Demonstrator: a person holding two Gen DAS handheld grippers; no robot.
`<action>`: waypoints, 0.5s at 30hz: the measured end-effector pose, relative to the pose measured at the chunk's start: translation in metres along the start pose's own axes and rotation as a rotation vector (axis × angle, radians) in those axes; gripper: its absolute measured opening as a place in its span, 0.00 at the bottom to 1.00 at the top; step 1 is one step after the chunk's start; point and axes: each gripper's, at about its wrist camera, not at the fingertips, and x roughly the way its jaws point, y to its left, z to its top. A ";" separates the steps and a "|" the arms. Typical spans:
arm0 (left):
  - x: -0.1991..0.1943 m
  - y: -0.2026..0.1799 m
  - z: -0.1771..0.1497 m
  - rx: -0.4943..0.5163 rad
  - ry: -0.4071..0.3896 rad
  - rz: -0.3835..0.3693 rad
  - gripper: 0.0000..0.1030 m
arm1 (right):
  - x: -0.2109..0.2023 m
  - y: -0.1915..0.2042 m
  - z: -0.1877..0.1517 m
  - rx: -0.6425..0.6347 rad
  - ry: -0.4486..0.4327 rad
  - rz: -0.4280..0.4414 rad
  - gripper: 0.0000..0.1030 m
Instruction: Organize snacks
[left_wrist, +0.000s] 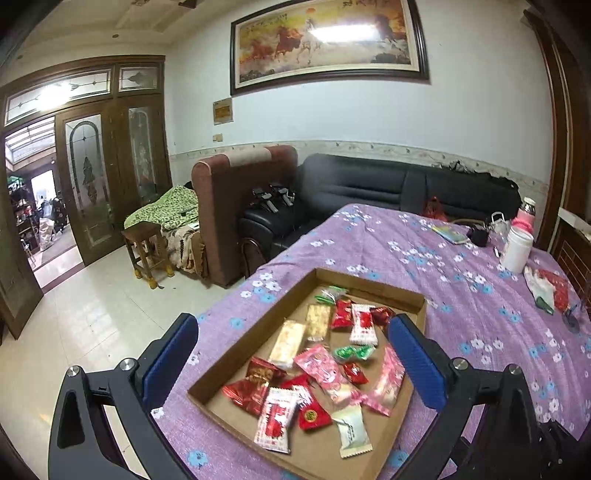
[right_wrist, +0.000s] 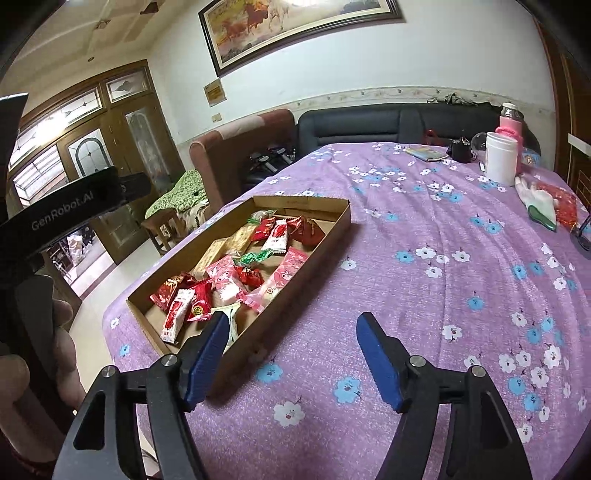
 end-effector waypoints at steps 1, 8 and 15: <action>0.000 -0.003 -0.001 0.009 0.004 -0.001 1.00 | 0.000 0.000 -0.001 -0.002 -0.001 -0.002 0.74; 0.004 -0.012 -0.008 0.031 0.039 -0.021 1.00 | 0.000 -0.003 -0.003 0.002 -0.004 -0.020 0.75; 0.010 -0.011 -0.015 0.024 0.076 -0.035 1.00 | 0.006 0.000 -0.007 -0.009 0.009 -0.035 0.75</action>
